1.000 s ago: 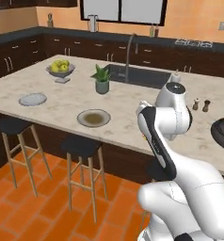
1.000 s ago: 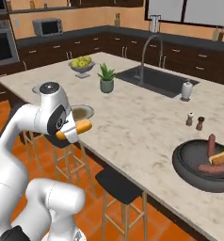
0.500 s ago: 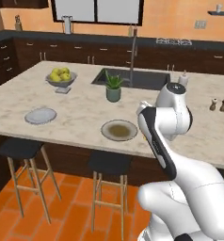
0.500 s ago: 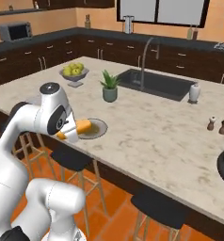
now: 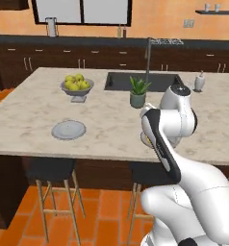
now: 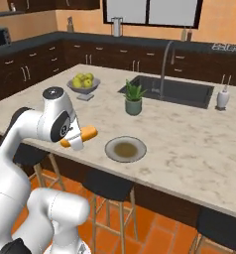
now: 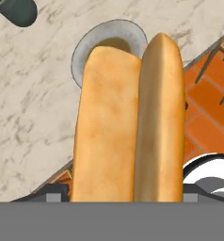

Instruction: Place one bun and one sausage from the bowl on each plate.

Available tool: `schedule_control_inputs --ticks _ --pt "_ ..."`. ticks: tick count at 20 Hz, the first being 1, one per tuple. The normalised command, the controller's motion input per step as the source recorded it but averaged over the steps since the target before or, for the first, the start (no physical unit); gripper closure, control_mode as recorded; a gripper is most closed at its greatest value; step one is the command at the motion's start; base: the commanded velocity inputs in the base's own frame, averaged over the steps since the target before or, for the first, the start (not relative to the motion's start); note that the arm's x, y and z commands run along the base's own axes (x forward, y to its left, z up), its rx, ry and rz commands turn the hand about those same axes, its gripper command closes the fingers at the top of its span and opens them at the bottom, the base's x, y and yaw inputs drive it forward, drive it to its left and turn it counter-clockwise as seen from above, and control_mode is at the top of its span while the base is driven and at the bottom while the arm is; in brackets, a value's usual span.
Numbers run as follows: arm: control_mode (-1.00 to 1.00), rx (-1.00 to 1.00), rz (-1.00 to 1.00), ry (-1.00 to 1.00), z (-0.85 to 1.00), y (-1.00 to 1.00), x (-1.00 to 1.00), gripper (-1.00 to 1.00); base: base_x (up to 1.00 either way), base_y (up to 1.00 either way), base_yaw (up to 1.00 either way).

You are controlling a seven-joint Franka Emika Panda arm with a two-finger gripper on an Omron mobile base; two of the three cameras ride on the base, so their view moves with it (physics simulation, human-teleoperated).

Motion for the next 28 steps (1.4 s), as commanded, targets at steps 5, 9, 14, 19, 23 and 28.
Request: schedule_control_inputs --ticks 5,9,14,19,23,28 --pt "1.00 0.00 0.00 0.00 0.00 0.00 0.00 1.00 0.19 1.00 -0.32" --pt "1.00 0.00 0.00 0.00 0.00 0.00 0.00 1.00 0.28 1.00 -0.32" --pt "1.00 0.00 0.00 0.00 0.00 0.00 0.00 1.00 0.35 1.00 -0.29" --pt "1.00 0.00 0.00 0.00 0.00 0.00 0.00 1.00 0.54 0.62 -0.09" --pt "-1.00 -0.01 -0.01 0.00 -0.07 0.02 0.00 1.00 0.21 0.18 -0.02" --pt "-1.00 -0.02 -0.09 0.00 -0.30 -0.06 0.28 1.00 0.00 0.00 0.00"
